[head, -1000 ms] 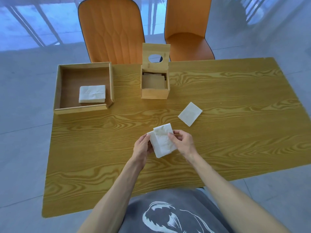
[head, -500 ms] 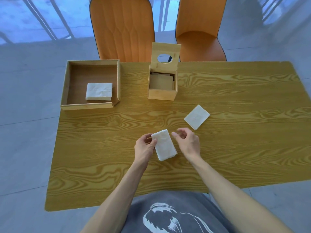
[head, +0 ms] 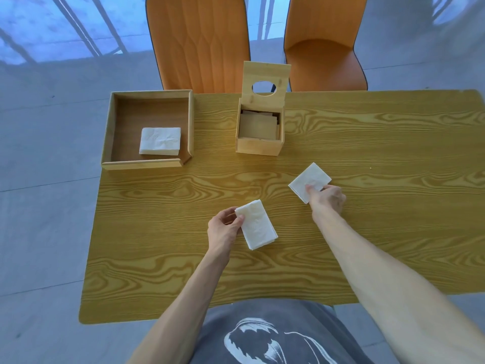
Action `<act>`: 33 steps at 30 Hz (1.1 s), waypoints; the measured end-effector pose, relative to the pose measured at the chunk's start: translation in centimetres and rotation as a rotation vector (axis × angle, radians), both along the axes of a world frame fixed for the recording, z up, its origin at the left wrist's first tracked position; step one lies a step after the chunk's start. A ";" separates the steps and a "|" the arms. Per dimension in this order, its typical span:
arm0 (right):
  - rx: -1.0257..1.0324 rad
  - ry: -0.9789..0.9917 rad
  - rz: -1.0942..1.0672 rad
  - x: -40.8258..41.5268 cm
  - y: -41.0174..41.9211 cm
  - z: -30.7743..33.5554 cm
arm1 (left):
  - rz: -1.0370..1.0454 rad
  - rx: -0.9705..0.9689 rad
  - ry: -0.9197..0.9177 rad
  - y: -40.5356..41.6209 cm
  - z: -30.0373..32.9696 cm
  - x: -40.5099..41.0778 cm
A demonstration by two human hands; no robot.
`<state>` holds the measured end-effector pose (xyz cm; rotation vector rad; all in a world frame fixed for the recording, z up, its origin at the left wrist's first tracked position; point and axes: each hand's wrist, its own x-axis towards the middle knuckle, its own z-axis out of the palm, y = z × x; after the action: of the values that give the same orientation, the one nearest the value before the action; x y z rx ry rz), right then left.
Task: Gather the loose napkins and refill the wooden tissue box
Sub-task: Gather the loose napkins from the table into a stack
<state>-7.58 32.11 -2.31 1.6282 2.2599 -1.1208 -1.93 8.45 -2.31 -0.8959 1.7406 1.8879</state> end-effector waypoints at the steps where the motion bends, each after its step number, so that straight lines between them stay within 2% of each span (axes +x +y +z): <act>1: 0.005 -0.009 -0.006 0.0 -0.1 -0.1 | 0.007 0.007 0.002 0.0 0.0 0.1; 8: -0.015 0.058 -0.002 0.4 -1.0 0.5 | 0.033 0.041 0.008 -0.1 0.5 0.2; 13: 0.004 0.256 0.094 1.9 -1.9 1.4 | 0.045 0.082 0.017 -0.2 0.8 0.4; 15: -0.058 0.359 0.117 2.7 -2.2 1.9 | 0.051 0.105 0.014 -0.3 0.9 0.5; 18: -0.292 0.438 0.133 3.7 -2.4 2.3 | 0.053 0.119 0.009 -0.3 0.7 0.5; 21: -0.508 0.424 0.224 4.7 -3.2 2.4 | 0.046 0.132 0.006 -0.5 0.7 0.4; 24: -0.626 0.367 0.323 5.7 -4.5 2.1 | 0.033 0.135 0.004 -0.6 0.6 0.5; 29: -0.642 0.305 0.423 6.7 -5.9 1.4 | 0.025 0.124 0.012 -0.7 0.5 0.4; 33: -0.527 0.264 0.474 6.9 -6.5 0.4 | 0.031 0.154 -0.010 -0.8 0.4 0.3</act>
<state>-0.66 25.58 -1.95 0.7377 2.0650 -1.6638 -1.67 7.67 -1.89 -0.8764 1.5595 2.0029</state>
